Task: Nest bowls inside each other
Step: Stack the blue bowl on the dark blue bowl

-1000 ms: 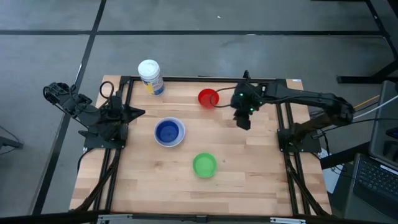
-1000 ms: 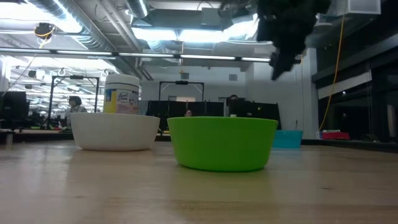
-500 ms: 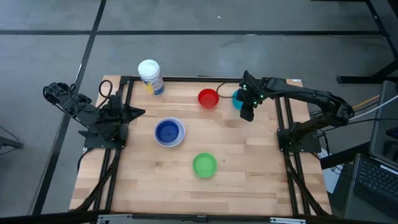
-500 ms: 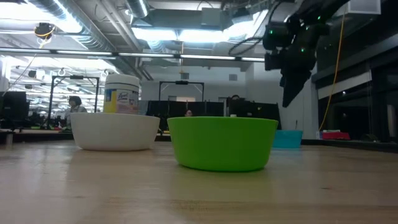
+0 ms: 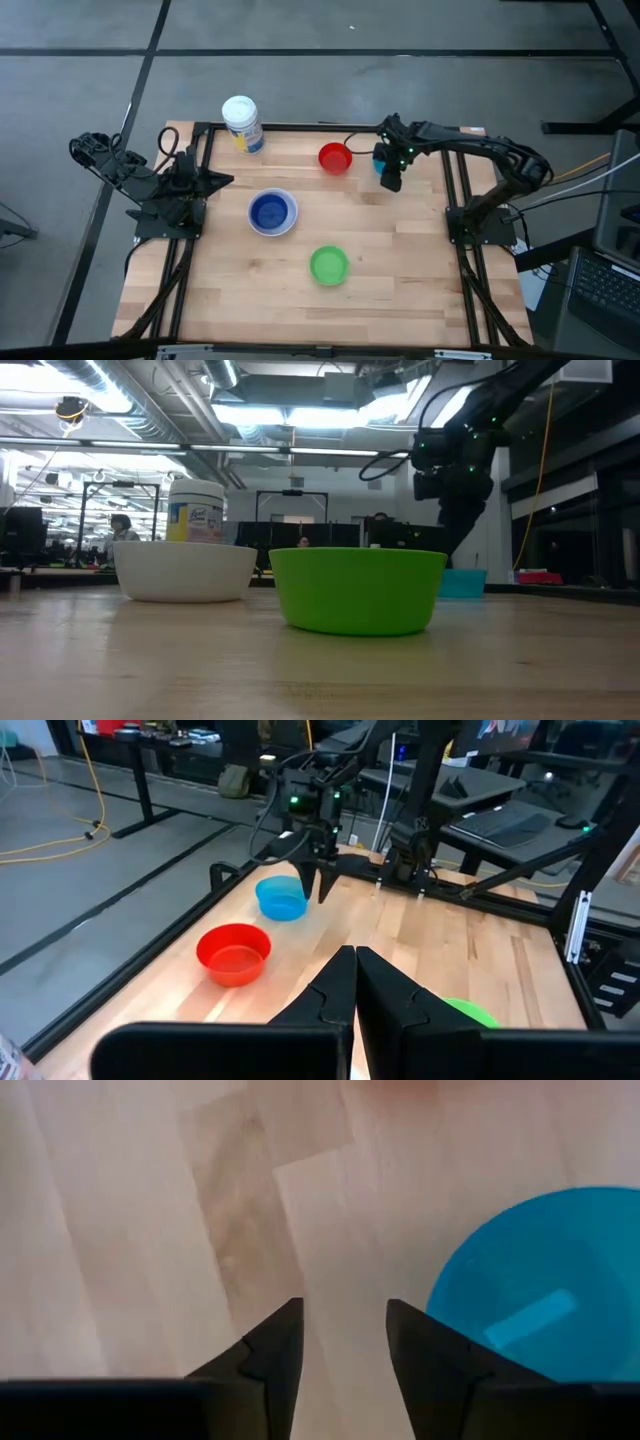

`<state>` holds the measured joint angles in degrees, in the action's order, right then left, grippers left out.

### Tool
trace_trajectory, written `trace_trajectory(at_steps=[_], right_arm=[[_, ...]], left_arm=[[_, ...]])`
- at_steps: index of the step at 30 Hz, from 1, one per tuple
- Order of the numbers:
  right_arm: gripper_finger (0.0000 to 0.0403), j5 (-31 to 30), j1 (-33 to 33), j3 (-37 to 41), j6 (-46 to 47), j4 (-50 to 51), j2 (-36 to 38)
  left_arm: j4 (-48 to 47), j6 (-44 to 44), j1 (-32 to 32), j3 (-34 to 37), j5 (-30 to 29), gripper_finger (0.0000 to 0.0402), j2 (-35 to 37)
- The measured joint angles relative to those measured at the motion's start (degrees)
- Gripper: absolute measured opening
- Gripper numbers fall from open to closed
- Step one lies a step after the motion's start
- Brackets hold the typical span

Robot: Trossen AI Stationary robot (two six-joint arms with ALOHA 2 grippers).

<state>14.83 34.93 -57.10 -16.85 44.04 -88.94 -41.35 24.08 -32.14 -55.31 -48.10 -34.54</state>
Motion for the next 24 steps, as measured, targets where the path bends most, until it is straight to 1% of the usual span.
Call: trace_trajectory(at_steps=[4,15,24], right_arm=[[0.0145,0.2,1.2,0.0,-0.6,-0.8,-1.2],[0.0161,0.3,4.3,0.0,-2.1,-3.0,-4.4],[0.0137,0.0,5.3,-0.1,-2.4,-3.7,-7.0]], left_arm=[[0.0,0.7,0.0,0.0,0.0,0.0003,0.0],[0.9,0.8,0.0,0.0,-0.2,0.0002,0.0],[1.3,0.8,0.0,0.0,-0.2,0.0002,-0.1]])
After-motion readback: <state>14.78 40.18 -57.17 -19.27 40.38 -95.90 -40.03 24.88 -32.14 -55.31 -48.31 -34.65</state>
